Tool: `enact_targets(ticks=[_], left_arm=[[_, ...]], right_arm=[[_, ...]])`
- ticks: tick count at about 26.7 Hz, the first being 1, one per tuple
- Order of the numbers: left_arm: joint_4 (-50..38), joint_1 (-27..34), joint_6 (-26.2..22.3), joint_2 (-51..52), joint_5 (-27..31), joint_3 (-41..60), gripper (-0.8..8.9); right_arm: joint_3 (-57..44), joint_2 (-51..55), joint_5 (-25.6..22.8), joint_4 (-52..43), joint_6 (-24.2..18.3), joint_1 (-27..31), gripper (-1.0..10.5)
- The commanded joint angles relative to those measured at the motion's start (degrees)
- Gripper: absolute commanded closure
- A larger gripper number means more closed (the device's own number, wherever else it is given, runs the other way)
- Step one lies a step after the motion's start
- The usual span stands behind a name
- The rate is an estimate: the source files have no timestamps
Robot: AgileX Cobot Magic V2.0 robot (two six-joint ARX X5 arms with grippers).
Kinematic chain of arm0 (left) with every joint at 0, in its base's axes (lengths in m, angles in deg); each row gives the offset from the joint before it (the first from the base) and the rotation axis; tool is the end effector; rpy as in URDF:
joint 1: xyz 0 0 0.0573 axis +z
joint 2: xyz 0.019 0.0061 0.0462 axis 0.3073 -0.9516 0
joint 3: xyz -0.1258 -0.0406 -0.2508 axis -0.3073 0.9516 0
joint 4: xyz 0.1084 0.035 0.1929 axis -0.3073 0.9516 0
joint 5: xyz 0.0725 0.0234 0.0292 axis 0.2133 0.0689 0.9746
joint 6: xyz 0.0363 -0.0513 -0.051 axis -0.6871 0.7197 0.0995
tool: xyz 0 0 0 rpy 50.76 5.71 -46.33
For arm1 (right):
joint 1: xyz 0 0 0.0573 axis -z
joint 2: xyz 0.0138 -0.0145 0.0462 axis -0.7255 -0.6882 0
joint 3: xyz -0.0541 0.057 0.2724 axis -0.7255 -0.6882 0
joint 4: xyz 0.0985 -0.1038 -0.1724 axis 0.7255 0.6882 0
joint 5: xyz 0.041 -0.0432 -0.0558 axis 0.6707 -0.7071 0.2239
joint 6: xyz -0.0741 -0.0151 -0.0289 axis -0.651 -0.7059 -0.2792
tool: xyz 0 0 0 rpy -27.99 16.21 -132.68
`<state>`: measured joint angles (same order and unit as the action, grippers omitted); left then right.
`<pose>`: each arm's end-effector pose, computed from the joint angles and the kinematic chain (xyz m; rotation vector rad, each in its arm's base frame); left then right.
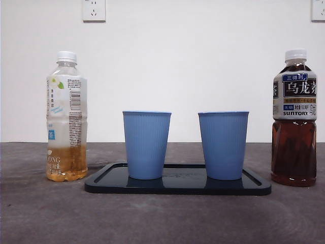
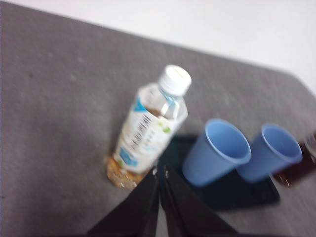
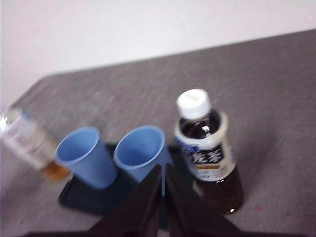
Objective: Pour the drink into the cup
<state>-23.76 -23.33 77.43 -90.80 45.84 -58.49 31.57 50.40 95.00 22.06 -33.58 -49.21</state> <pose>0.0904 -0.0292 0.2932 -0.2963 0.4263 -0.3495 0.0737 0.0283 0.2959 0.3047 0.3511 0.3809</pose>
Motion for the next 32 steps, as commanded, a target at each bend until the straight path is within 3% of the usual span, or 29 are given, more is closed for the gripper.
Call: enact_targets(ticks=[1, 8, 16, 17, 21, 24, 32], left_arm=[[2.5, -1.4, -5.5, -3.4, -2.3, -4.8, 7.97], [8.0, -5.6, -10.8, -10.6, -4.8, -12.1, 7.97], [5.9, -7.3, -11.2, -11.3, -4.8, -12.2, 7.72], [5.5, -7.3, -11.2, -11.3, -4.8, -12.2, 7.16], [4.5, -7.3, -11.2, -11.3, -4.8, -12.2, 3.85], [4.5, -7.3, -11.2, -11.4, -4.8, -12.2, 3.71], [4.5, -7.3, -11.1, -11.5, -4.7, -12.1, 3.77]], right_arm=[[4.4, -3.2, 2.8, 2.4, -5.7, -0.7, 9.4], [11.2, -9.0, 3.0, 7.5, -11.5, -4.4, 9.4], [11.4, -10.9, 2.2, 7.5, -11.5, -5.8, 9.4], [11.4, -10.9, 2.1, 7.5, -11.5, -5.8, 9.2], [11.4, -10.9, 1.9, 7.4, -11.4, -5.8, 6.4], [11.4, -10.9, 0.9, 7.4, -11.1, -5.8, 4.5], [11.2, -11.3, -0.2, 7.4, -9.5, -5.8, 4.3]])
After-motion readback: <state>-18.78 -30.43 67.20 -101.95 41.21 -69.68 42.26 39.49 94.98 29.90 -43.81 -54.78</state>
